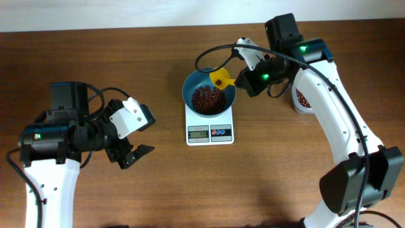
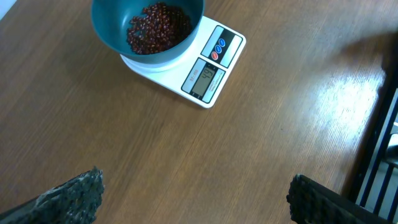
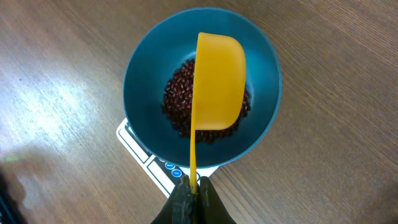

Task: Scoop item into bowl and weigh 50g on scale

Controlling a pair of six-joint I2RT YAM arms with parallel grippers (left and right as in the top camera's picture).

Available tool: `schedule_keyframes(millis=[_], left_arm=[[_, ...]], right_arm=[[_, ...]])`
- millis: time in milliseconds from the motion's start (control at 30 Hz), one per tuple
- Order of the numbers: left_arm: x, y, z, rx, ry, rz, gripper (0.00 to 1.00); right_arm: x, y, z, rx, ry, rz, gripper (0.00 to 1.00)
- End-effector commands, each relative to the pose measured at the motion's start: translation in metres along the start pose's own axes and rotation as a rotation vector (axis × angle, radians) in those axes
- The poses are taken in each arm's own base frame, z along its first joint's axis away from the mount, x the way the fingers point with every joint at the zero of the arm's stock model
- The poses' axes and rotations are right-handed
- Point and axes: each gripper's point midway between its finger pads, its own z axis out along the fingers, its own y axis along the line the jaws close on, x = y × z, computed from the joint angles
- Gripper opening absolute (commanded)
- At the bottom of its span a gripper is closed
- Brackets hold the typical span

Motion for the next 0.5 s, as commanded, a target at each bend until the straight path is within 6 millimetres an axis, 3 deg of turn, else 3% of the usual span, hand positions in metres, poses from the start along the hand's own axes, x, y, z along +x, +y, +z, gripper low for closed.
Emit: schedule_keyframes(millis=[0, 133, 300, 467], left_arm=[[-0.006, 0.0, -0.004, -0.002, -0.025, -0.008, 0.99], [-0.006, 0.0, -0.004, -0.002, -0.025, -0.008, 0.99], [-0.006, 0.0, -0.004, -0.002, -0.025, -0.008, 0.99], [-0.006, 0.0, -0.004, -0.002, -0.025, -0.008, 0.99]], right_arm=[[-0.013, 0.003, -0.019, 0.044, -0.043, -0.025, 0.04], [-0.008, -0.01, -0.019, 0.134, -0.01, -0.031, 0.04], [-0.023, 0.009, -0.019, 0.154, -0.019, -0.098, 0.04], [-0.023, 0.006, -0.019, 0.194, -0.006, -0.108, 0.04]])
